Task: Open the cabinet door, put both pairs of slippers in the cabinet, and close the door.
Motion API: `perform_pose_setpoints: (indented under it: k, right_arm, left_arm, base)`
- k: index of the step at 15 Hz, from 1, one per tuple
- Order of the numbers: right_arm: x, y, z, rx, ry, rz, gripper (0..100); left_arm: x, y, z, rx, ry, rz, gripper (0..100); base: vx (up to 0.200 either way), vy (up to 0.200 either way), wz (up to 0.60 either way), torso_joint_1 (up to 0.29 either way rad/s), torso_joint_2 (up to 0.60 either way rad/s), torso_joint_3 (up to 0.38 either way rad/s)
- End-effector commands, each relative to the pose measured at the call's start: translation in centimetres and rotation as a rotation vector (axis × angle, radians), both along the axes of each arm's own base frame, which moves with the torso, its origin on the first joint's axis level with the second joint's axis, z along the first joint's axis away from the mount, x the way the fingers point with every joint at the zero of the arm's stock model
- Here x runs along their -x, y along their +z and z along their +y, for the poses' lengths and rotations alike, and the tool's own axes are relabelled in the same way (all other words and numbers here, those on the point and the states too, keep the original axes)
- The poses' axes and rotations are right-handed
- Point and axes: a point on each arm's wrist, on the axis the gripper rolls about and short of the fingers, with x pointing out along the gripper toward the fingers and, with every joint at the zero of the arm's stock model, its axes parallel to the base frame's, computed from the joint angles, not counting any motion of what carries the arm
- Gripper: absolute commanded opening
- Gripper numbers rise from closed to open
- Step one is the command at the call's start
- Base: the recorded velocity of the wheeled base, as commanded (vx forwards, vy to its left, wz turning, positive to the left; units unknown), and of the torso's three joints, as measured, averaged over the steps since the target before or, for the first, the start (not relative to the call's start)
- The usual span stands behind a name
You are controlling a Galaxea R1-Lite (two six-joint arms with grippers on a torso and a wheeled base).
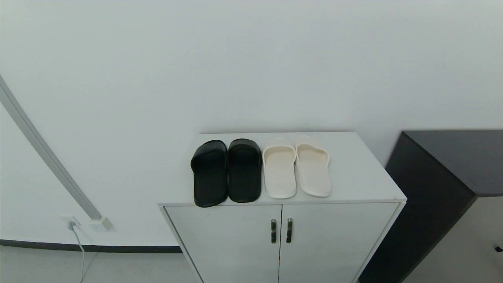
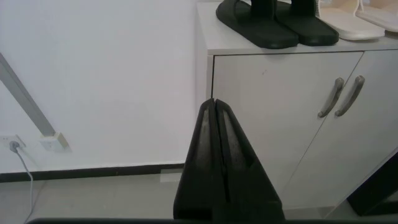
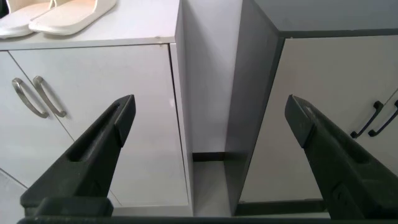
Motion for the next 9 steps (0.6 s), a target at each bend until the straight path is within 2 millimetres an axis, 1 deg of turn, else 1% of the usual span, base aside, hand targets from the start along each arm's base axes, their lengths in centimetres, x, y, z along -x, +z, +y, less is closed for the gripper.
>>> perform_pose_setpoints:
  k: [1,9]
  right_arm:
    - [-0.01,0.01,0.0,0.0,0.001,0.0,100]
    - [0.01,0.07,-0.01,0.013,-0.002,-0.003,100]
  left_arm:
    - [-0.01,0.0,0.0,0.0,0.0,0.001,0]
    - [-0.01,0.0,0.0,0.0,0.0,0.001,0]
  base:
    - [0.0,0.0,0.0,0.0,0.0,0.0]
    - [0.0,0.0,0.0,0.0,0.0,0.0]
